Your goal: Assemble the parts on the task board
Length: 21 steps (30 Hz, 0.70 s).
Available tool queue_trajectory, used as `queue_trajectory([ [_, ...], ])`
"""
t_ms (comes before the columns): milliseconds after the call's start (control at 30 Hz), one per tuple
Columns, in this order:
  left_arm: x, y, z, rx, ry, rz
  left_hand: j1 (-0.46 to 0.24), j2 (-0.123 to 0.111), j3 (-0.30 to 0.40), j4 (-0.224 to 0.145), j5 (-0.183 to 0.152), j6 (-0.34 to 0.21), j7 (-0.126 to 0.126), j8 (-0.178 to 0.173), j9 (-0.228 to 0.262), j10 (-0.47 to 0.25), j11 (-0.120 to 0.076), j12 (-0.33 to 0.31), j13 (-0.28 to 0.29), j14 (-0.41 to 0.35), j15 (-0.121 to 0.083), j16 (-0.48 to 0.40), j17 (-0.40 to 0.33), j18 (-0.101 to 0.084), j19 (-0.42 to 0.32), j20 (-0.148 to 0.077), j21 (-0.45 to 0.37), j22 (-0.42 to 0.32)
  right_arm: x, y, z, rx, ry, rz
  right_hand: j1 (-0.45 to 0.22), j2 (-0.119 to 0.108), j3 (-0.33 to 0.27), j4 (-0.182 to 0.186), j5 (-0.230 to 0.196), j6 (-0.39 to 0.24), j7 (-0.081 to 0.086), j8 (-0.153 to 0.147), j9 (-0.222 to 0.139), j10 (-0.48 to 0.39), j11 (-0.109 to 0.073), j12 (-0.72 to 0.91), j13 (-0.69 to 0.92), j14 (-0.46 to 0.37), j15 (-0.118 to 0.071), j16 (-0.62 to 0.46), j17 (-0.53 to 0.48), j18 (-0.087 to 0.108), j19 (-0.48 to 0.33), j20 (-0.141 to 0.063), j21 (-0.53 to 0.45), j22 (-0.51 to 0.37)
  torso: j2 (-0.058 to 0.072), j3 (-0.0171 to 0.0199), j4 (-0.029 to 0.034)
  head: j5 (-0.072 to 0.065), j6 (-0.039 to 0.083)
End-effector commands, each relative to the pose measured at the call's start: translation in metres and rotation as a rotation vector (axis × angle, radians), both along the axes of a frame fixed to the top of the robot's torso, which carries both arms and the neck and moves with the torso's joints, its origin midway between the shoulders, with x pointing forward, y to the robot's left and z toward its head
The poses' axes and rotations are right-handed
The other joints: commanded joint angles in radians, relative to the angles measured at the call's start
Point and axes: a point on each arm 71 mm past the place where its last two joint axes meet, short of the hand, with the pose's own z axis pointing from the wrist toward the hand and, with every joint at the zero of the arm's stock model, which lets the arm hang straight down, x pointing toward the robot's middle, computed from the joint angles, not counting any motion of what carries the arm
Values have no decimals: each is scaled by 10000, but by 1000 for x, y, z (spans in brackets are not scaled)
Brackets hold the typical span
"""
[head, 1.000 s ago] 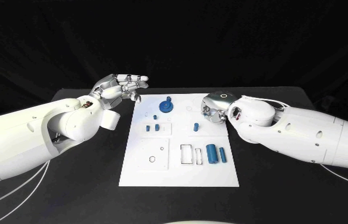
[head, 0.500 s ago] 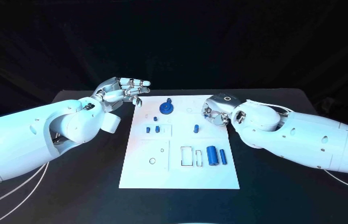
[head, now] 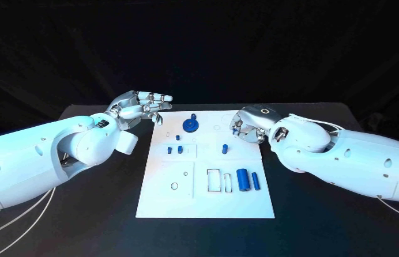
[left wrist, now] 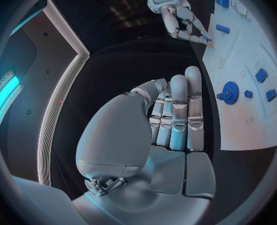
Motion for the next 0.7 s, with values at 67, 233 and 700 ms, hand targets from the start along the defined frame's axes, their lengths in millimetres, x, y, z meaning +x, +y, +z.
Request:
queue_trajectory([
  [67, 0, -2, 0, -12, -43, -228, 0, -31, 85, 1, 30, -53, 1, 0, -15, -66, 7, 79, -8, -53, 16, -49, -14, 50, 16, -4, -38, -10, -14, 10, 11, 654, -204, 434, -77, -11, 28, 27, 21, -8, 68, -21, 9, 65, 21, -17, -19, 568, -37, 49, 21, -58, 278, -40, 74, 782, 8, 3, -8, 76, -5],
  [233, 1, -4, 0, -26, -55, -242, 0, -31, 85, 1, 30, -53, 1, 0, -15, -66, 7, 79, -8, -53, 16, -49, -14, 50, 16, -4, -38, -10, -36, 35, 20, 1184, -138, 1300, -81, -21, 31, 20, 33, -10, 67, -26, 10, 66, 19, -24, -22, 570, -36, 60, 33, -55, 277, -44, 71, 781, -1, 7, 13, 231, -49],
  [700, 3, -11, -2, -83, -65, -312, -48, -30, 107, 1, 25, -54, 2, 12, -15, -73, 8, 101, -7, -54, 22, -50, -24, 49, 11, 3, -41, -12, -64, 89, 4, 1625, 556, 2689, -95, -23, 52, 4, 95, -14, 77, -41, 12, 70, 23, -49, -33, 572, -39, 74, 43, -52, 274, -50, 63, 778, 13, -4, 25, 1089, -365],
])
